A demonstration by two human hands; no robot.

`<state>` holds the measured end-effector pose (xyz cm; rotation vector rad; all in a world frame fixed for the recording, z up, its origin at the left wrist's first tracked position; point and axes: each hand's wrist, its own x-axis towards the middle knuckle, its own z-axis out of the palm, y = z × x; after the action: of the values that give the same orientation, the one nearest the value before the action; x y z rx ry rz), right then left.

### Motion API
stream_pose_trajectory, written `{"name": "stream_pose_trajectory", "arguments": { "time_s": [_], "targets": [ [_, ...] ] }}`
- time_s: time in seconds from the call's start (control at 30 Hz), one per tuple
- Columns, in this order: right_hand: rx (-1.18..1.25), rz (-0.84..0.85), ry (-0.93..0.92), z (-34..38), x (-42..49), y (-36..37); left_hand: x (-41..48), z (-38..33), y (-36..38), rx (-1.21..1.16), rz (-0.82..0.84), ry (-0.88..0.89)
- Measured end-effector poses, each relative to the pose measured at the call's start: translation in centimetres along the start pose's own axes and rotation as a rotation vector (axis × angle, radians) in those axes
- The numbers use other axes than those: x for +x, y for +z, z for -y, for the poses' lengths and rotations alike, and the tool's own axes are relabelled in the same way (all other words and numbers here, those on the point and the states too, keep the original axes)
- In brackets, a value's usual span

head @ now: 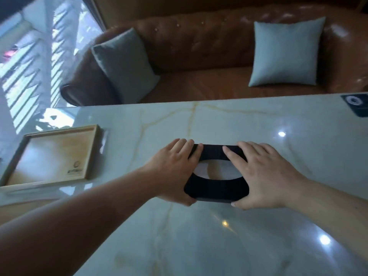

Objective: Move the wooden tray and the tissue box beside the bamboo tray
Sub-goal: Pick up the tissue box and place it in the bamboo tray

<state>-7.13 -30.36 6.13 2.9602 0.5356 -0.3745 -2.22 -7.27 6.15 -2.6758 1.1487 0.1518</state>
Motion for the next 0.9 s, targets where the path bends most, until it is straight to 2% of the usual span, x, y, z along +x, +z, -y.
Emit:
{"name": "stream_pose_trajectory", "arguments": {
  "time_s": [0.57, 0.9],
  "targets": [
    [-0.026, -0.088, -0.294, 26.0, 20.5, -7.0, -19.4, 24.6, 6.5, 0.092, 0.093, -0.326],
    [-0.1, -0.059, -0.414, 34.4, 30.3, -8.8, -24.4, 35.0, 10.7, -0.004, 0.178, -0.424]
  ]
}}
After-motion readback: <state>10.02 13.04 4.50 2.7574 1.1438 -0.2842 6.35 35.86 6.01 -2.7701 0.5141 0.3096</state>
